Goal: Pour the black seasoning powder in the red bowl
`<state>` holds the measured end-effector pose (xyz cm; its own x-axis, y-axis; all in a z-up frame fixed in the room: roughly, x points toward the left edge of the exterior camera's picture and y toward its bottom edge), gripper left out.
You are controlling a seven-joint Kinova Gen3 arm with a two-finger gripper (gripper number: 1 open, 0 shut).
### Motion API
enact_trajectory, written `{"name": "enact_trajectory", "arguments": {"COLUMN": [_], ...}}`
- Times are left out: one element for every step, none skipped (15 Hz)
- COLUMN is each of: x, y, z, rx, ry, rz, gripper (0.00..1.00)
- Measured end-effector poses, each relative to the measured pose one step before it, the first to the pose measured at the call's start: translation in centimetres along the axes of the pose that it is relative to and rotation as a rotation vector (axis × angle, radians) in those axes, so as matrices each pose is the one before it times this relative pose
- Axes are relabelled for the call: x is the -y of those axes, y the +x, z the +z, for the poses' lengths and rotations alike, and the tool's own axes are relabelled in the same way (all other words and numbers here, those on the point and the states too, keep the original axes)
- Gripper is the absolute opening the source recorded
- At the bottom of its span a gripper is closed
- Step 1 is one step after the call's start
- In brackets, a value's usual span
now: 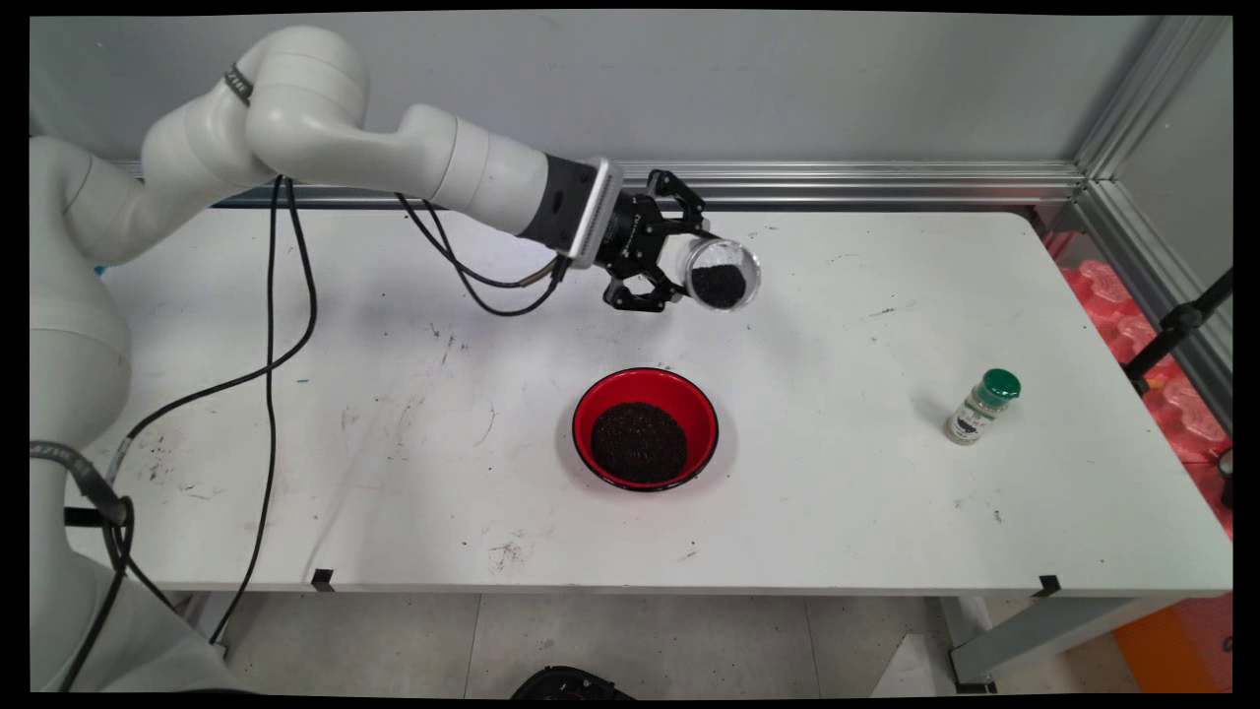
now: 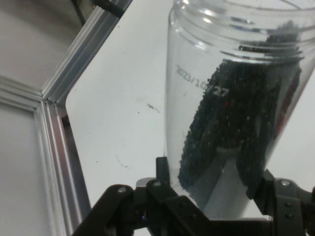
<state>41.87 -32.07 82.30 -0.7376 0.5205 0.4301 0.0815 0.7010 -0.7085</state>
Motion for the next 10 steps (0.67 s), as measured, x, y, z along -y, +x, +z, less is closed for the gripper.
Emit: {"name": "enact_trajectory", "arguments": {"x": [0.156, 0.156, 0.135, 0.152, 0.151, 0.128, 0.176, 0.119, 0.145, 0.138], "y": [-0.047, -0.045, -0.035, -0.035, -0.034, -0.023, -0.026, -0.023, -0.006, 0.004], "z": [0.216, 0.241, 0.228, 0.281, 0.299, 0.257, 0.409, 0.320, 0.387, 0.395], "rx": [-0.00718, -0.00737, -0.00625, -0.00723, -0.00682, -0.00538, -0.00705, -0.00444, -0.00531, -0.00510], "ry": [-0.00233, -0.00312, -0.00281, -0.00327, -0.00312, -0.00240, -0.00312, -0.00205, -0.00202, -0.00225], "rz": [-0.03109, -0.02895, -0.02450, -0.02730, -0.02729, -0.02231, -0.03071, -0.02374, -0.02638, -0.02467], "gripper": [0.00, 0.00, 0.00, 0.00, 0.00, 0.00, 0.00, 0.00, 0.00, 0.00]}}
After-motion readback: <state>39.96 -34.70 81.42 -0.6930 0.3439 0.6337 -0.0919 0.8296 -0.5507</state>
